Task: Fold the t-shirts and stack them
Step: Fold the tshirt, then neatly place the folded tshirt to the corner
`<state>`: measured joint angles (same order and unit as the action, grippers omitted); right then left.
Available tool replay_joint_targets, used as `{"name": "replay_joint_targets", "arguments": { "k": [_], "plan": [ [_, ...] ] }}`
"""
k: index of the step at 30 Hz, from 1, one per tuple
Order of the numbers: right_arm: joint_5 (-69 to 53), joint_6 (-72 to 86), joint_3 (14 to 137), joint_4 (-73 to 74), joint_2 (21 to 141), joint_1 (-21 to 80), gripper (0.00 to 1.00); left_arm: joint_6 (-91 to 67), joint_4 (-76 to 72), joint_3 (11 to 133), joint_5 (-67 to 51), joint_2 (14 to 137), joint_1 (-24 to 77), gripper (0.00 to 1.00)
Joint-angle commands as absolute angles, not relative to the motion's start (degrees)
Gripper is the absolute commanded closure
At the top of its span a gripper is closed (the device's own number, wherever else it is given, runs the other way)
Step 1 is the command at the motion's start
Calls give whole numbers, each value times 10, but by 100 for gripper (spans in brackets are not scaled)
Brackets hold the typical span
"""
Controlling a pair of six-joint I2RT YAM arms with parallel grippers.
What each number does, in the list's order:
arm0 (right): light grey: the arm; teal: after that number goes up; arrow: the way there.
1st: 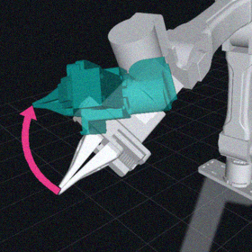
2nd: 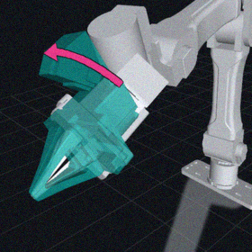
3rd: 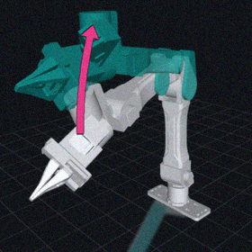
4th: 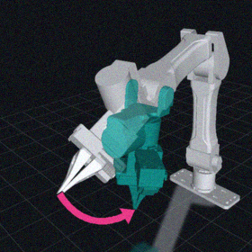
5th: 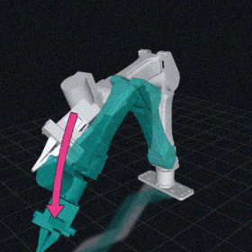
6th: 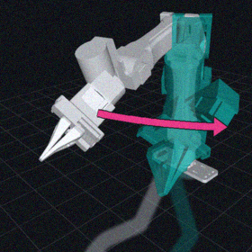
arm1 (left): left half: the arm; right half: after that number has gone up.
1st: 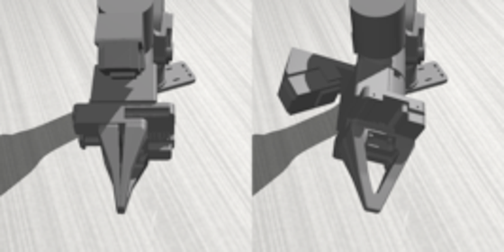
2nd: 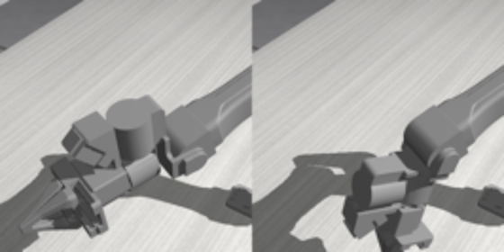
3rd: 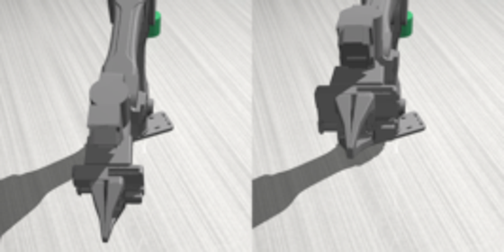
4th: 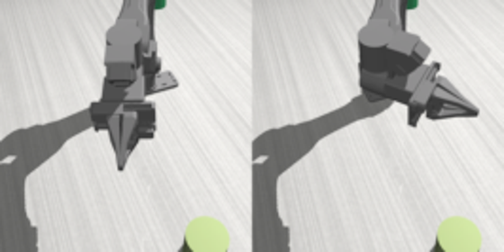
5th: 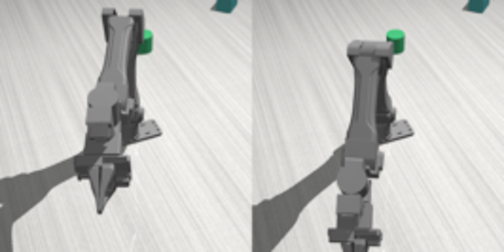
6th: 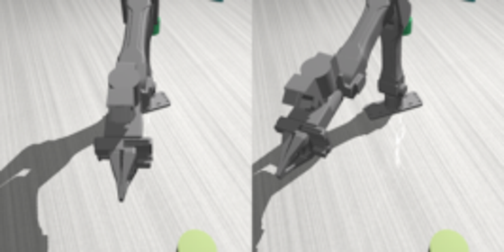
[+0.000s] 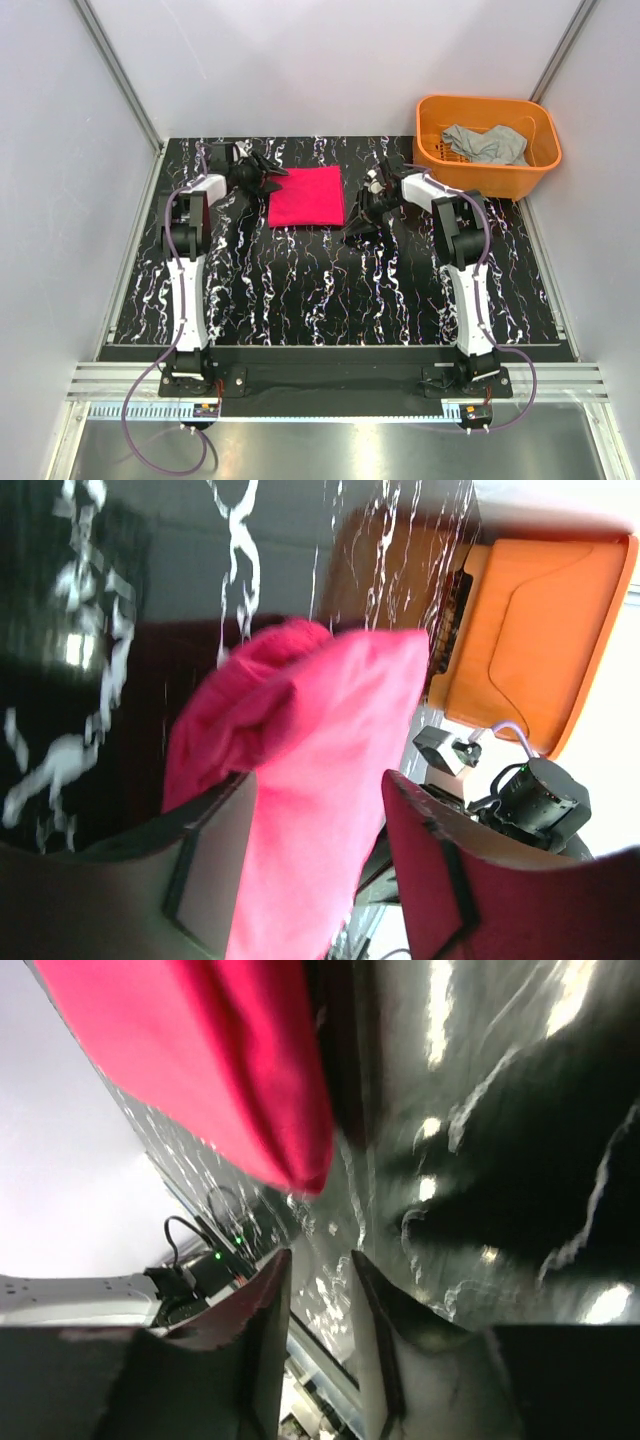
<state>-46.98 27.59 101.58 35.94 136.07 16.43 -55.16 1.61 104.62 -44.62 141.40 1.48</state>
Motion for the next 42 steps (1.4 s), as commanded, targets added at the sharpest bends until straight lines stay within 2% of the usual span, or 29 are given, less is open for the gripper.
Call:
{"name": "replay_joint_targets", "arguments": {
  "k": [1,6,11,14,17,24,37,40,42],
  "plan": [
    [-451,252,1019,381,1274,161,62,-527,57,1018,-454,1302,11,37],
    [-409,258,1050,402,1263,161,48,-443,142,944,-415,1181,11,35],
    [-428,270,1049,410,1231,163,41,-331,241,948,-358,1157,6,13],
    [-436,268,1020,421,1190,163,41,-246,249,968,-304,1186,11,11],
    [-438,262,985,432,1140,163,41,-196,249,1000,-272,1236,11,15],
    [-433,257,897,435,1045,163,41,-163,226,1096,-286,1335,14,22],
    [-431,222,846,435,1006,161,42,-272,256,1138,-318,1420,40,34],
    [-437,219,844,434,1005,159,42,-300,255,1130,-323,1429,41,44],
    [-439,215,843,436,1002,158,42,-308,258,1120,-316,1428,39,56]
  ]
}}
